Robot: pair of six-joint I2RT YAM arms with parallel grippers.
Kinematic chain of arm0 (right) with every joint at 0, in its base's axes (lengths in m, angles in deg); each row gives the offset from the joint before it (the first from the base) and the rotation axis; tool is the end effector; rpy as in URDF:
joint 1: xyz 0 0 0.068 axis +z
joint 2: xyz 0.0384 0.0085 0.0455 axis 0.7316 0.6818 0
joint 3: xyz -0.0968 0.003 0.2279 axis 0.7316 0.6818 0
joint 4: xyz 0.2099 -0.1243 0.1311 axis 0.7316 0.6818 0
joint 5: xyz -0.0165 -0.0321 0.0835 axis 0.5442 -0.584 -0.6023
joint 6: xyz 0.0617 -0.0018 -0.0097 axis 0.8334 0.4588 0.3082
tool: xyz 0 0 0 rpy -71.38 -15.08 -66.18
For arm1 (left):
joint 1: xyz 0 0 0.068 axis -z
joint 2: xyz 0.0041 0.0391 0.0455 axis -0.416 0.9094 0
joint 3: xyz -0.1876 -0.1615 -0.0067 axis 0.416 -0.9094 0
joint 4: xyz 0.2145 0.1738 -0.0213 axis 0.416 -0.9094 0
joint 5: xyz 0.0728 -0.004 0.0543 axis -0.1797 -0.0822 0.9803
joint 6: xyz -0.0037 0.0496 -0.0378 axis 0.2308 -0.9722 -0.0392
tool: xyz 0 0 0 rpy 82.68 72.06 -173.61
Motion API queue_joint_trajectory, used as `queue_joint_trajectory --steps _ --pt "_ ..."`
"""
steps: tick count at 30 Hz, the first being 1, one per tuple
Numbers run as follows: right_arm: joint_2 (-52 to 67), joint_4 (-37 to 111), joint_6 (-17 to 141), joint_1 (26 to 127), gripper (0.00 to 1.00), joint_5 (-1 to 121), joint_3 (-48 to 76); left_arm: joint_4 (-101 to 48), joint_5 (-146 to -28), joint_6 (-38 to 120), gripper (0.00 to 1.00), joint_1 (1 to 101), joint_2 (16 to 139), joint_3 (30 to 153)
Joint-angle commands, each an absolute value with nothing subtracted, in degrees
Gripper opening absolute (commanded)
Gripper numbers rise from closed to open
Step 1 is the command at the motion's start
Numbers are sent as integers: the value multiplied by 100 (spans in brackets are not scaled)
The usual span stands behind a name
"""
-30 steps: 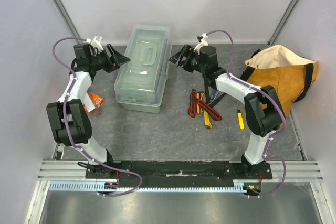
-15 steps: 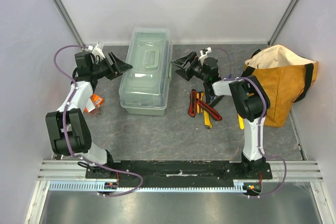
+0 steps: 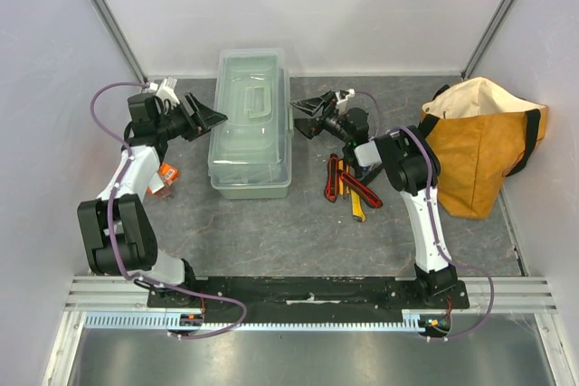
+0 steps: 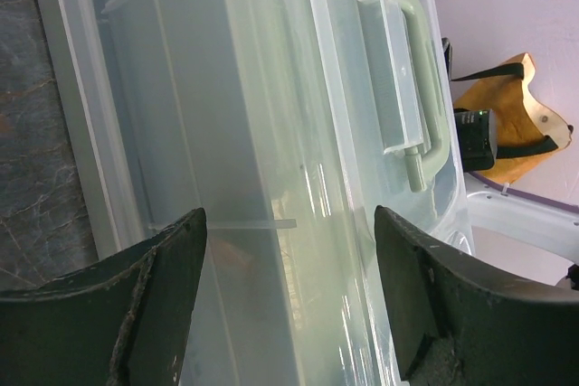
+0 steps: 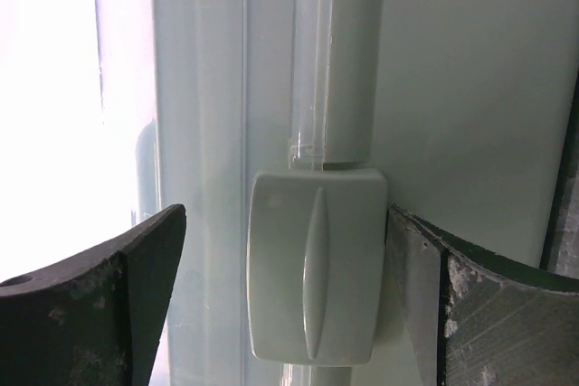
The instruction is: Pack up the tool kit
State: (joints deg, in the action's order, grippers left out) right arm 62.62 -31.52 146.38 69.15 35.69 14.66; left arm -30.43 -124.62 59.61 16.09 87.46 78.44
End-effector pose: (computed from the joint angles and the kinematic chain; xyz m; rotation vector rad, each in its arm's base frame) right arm 0.4390 0.2054 0.0939 0.5254 1.7460 1.9153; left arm 0.3591 0.0189 0.2375 -0.1883 2.0511 -1.0627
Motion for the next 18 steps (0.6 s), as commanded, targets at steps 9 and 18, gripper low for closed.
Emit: queue_joint_trajectory --steps 9,18 --pt "6105 -3324 14402 7549 98 2852 1213 -3144 -12303 6484 78 1808 8503 7413" --pt "5507 -3051 13137 7813 98 3055 2173 -3152 -12293 6484 78 1861 8608 7316"
